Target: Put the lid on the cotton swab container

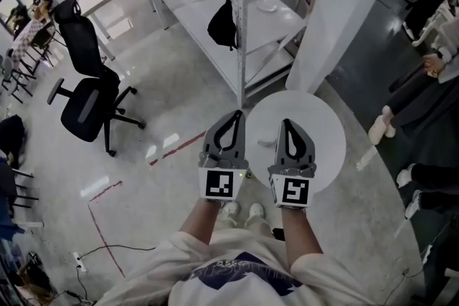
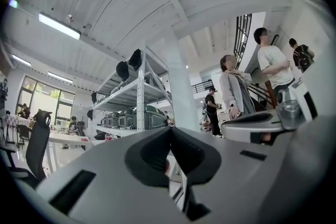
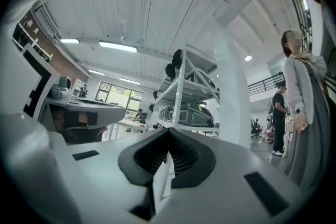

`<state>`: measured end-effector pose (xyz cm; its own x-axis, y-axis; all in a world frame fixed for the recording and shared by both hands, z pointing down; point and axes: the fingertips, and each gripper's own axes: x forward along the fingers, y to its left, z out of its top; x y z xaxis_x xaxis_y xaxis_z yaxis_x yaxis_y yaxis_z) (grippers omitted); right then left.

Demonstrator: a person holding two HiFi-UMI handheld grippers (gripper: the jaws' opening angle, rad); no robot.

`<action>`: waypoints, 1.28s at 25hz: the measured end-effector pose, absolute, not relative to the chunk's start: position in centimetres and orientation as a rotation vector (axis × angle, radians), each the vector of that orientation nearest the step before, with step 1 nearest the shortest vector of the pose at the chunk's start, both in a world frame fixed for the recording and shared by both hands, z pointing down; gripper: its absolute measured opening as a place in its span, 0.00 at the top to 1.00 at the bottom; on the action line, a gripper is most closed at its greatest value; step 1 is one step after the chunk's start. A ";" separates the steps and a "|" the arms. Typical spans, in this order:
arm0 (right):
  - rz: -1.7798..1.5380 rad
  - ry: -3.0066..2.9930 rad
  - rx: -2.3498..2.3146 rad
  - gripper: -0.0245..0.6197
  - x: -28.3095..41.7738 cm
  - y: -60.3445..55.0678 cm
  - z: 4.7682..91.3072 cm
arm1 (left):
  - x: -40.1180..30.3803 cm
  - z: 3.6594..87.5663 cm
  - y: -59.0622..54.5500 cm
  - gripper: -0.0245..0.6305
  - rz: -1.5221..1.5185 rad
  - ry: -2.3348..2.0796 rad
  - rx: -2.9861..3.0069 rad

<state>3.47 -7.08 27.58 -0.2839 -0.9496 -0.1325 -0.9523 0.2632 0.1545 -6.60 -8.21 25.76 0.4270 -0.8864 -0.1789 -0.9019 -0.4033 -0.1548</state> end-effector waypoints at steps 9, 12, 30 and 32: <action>0.370 2.463 -1.862 0.95 3.3 -7.5 26.1 | -6.0 24.2 -8.1 0.96 0.111 1.506 -2.412; 0.374 2.474 -1.856 0.95 3.0 -7.6 26.2 | -5.9 24.4 -8.0 0.96 0.037 1.468 -2.386; 0.390 2.570 -1.866 0.95 2.2 -8.5 27.6 | -6.4 24.6 -8.5 0.96 0.021 1.490 -2.368; 0.384 2.572 -1.871 0.95 2.3 -8.5 27.8 | -6.5 24.7 -8.4 0.96 0.023 1.497 -2.372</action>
<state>2.30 -8.46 27.75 -0.3167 -0.9443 -0.0898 -0.9293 0.2899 0.2290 -6.47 -8.42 24.73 0.4464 -0.8746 -0.1894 -0.8799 -0.3905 -0.2707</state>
